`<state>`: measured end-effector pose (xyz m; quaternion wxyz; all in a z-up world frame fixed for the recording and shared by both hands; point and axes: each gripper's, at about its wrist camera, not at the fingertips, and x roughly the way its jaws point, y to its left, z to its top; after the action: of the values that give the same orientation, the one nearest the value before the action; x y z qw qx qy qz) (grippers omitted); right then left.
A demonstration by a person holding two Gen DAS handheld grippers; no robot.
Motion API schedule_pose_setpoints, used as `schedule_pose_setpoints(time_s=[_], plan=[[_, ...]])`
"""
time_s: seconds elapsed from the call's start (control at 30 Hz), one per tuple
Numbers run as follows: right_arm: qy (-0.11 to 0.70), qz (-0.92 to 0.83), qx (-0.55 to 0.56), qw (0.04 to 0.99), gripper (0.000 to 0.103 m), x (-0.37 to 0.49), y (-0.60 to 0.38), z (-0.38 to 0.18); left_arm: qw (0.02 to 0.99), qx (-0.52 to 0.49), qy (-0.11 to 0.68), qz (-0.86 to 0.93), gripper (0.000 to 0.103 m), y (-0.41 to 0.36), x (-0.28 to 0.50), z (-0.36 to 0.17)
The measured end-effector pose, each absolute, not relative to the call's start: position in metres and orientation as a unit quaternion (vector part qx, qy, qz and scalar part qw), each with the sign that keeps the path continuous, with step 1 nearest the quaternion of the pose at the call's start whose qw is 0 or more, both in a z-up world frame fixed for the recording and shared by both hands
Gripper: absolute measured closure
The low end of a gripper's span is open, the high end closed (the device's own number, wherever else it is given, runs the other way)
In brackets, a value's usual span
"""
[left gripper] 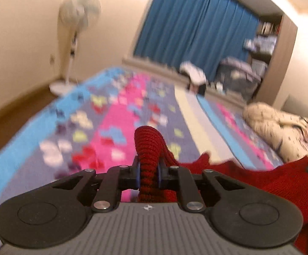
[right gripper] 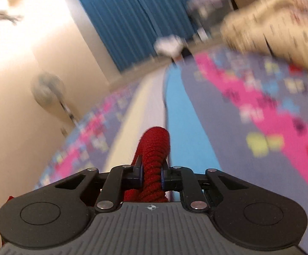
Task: Fold small clothes
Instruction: 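Lay the sleeve over the folded body and open both tools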
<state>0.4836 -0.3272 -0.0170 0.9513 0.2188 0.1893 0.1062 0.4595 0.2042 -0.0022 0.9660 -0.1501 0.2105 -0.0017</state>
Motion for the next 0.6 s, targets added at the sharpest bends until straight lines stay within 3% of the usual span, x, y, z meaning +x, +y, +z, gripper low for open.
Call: schedule_pose_setpoints(time_s=[0.13, 0.17, 0.2, 0.3, 0.5, 0.6], plan=[[0.142, 0.111, 0.173, 0.968, 0.089, 0.488, -0.321, -0.009, 0.964, -0.167, 0.208, 0.019, 0.085, 0.211, 0.464, -0.012], [0.163, 0.111, 0.169, 0.966, 0.087, 0.496, -0.32, -0.016, 0.956, -0.171, 0.235, 0.03, 0.074, 0.214, 0.469, -0.023], [0.198, 0.107, 0.169, 0.96, 0.084, 0.507, -0.32, -0.028, 0.947, -0.17, 0.267, 0.049, 0.071, 0.217, 0.473, -0.034], [0.294, 0.045, 0.168, 0.94, 0.078, 0.525, -0.328, -0.065, 0.939, -0.167, 0.287, 0.093, 0.071, 0.228, 0.472, -0.042], [0.259, 0.065, 0.189, 0.945, 0.077, 0.515, -0.337, -0.047, 0.943, -0.159, 0.291, -0.037, 0.071, 0.198, 0.465, -0.027], [0.311, 0.158, 0.16, 0.924, 0.077, 0.517, -0.322, -0.054, 0.926, -0.131, 0.335, -0.112, 0.071, 0.17, 0.465, -0.043]])
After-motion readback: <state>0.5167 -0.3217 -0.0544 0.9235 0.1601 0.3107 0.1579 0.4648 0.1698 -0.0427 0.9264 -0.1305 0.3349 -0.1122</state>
